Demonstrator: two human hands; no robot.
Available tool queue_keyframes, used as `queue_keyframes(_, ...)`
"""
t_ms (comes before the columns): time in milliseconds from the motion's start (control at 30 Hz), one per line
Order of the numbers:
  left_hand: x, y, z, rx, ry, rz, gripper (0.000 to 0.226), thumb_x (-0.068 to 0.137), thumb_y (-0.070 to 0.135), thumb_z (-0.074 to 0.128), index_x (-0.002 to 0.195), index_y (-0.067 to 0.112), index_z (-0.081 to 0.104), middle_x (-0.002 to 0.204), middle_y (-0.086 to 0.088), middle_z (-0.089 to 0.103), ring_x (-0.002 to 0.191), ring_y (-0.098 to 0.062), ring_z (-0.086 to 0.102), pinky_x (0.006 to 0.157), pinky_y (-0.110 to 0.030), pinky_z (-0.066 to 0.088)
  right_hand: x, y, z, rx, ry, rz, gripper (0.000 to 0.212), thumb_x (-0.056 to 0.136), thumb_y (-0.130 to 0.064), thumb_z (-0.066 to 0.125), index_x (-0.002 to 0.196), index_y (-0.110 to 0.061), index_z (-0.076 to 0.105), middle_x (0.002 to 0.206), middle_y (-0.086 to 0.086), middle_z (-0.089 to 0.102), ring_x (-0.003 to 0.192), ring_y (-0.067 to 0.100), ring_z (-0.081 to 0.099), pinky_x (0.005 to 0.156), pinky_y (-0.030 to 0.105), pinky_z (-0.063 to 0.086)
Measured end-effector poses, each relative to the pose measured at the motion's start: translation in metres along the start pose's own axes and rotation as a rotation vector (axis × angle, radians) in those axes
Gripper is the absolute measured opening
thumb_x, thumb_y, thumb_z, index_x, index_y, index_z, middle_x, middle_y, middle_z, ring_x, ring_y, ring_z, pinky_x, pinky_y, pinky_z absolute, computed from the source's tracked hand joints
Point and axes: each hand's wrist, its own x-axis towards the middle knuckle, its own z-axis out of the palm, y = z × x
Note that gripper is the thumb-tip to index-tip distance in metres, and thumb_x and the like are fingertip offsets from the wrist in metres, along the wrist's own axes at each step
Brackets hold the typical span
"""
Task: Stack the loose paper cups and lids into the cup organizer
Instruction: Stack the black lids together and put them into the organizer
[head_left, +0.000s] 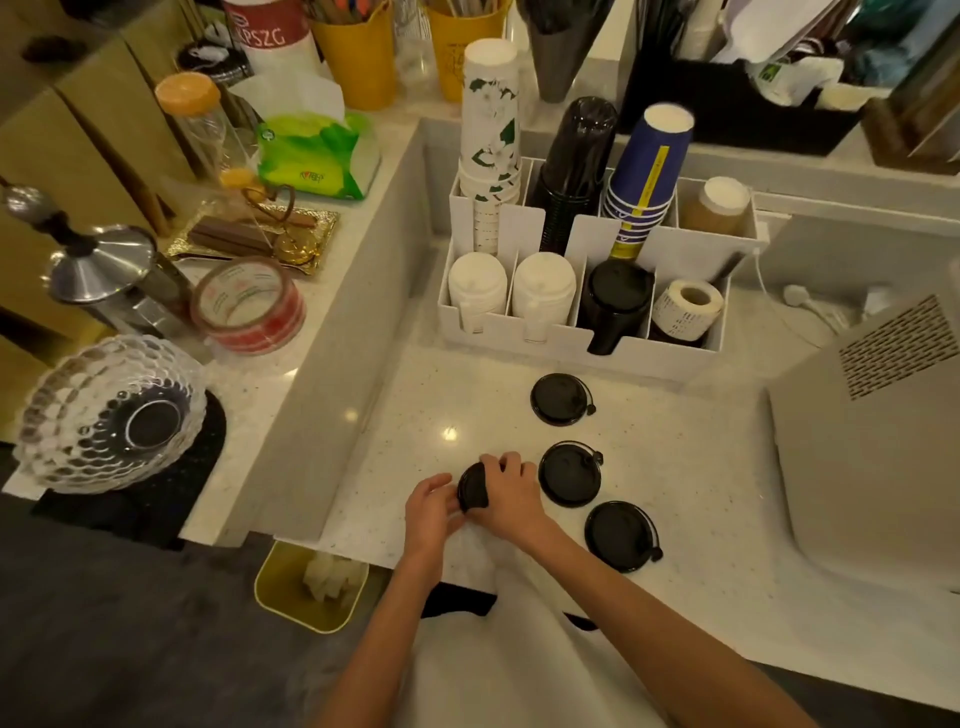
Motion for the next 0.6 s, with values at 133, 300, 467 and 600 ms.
queue_keyframes(133,-0.010,0.012,-0.010,-0.101,-0.078,0.044,0.034,0.097,0.020,0.050,0.130,0.014,0.053,0.116,-0.011,0.066,0.105,-0.026,0.066,0.084,-0.035,0.056,-0.004,0.003,-0.028,0.274,-0.012,-0.043,0.083,0.079,-0.042,0.072,0.148,-0.021,0.031,0.145,0.012,0.037,0.131,0.035,0.034,0.109,0.043,0.035)
queue_keyframes(300,-0.033,0.021,0.003,-0.193,-0.508,0.007,0.050,0.090,0.062,0.046,0.132,0.036,0.054,0.131,-0.004,0.063,0.121,-0.025,0.060,0.093,-0.047,0.053,-0.047,0.017,-0.052,0.702,0.031,-0.150,0.065,0.070,-0.058,0.075,0.126,-0.038,0.049,0.123,-0.010,0.052,0.111,0.008,0.053,0.090,0.020,0.046)
queue_keyframes(467,-0.043,0.013,0.041,-0.342,-0.489,-0.121,0.051,0.090,0.062,0.045,0.129,0.031,0.058,0.128,-0.012,0.065,0.117,-0.026,0.063,0.087,-0.041,0.055,-0.068,0.023,-0.052,0.759,0.135,-0.145,0.052,0.083,-0.057,0.064,0.125,-0.027,0.055,0.118,-0.003,0.057,0.112,0.013,0.055,0.093,0.027,0.050)
queue_keyframes(600,-0.037,0.010,0.053,-0.450,-0.517,-0.153,0.045,0.088,0.048,0.050,0.123,0.025,0.063,0.115,-0.013,0.071,0.102,-0.026,0.070,0.079,-0.042,0.057,-0.069,0.037,-0.065,0.645,0.043,-0.153,0.063,0.082,-0.051,0.069,0.137,-0.027,0.049,0.129,0.002,0.051,0.120,0.018,0.047,0.105,0.038,0.045)
